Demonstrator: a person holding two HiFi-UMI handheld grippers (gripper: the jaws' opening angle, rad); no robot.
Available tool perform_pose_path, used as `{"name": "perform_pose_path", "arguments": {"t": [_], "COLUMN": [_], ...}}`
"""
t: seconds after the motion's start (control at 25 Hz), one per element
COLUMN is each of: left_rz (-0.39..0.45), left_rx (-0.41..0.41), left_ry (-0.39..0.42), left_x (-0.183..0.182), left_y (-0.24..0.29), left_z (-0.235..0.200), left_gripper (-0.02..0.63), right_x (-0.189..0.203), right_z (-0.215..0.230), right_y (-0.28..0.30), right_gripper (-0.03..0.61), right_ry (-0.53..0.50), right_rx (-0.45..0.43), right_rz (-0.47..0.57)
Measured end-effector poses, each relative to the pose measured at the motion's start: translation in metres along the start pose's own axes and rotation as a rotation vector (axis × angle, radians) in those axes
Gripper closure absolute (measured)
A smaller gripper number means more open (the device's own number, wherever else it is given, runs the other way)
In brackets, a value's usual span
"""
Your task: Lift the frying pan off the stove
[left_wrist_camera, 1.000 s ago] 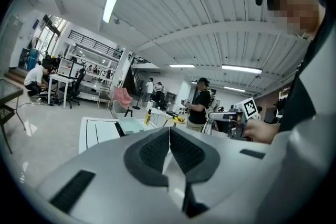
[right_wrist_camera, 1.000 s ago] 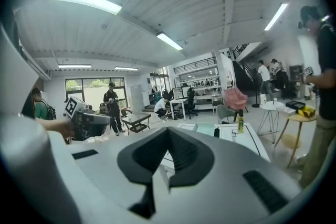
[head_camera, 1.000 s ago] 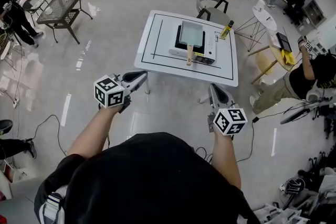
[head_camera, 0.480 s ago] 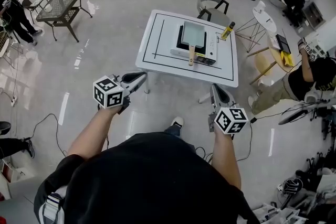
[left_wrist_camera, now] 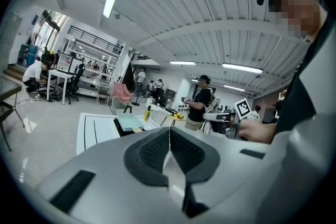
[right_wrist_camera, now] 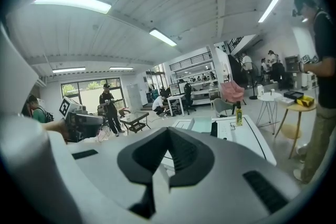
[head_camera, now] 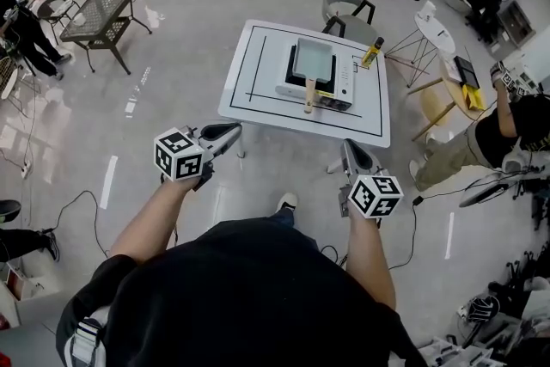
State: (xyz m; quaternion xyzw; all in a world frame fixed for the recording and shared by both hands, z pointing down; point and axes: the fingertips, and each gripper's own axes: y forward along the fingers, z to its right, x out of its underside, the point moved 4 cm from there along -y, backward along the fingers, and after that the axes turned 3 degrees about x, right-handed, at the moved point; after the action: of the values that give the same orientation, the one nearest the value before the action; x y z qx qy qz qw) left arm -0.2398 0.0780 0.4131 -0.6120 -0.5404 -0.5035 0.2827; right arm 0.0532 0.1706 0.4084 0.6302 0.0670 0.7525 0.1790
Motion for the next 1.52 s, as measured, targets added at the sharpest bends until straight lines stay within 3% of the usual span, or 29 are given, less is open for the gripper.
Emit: {"name": "perform_pose_path", "arguments": {"t": [0.64, 1.52], "left_rz": [-0.006, -0.049], "left_rx": [-0.053, -0.057], "left_ry": [-0.035, -0.095], "left_x": [-0.005, -0.007], "left_y": [0.047, 0.106], "left_z": [-0.017, -0.063], "left_gripper": [0.601, 0.601], "right_x": [-0.003, -0.008], "right_z": [0.052, 0.091], "right_y": [0.04, 0.106], "right_gripper": [0.572, 0.572], "right_ry": [0.028, 0.071], "right_rx": [-0.054, -0.105], "right_rz": [-0.04, -0.108]}}
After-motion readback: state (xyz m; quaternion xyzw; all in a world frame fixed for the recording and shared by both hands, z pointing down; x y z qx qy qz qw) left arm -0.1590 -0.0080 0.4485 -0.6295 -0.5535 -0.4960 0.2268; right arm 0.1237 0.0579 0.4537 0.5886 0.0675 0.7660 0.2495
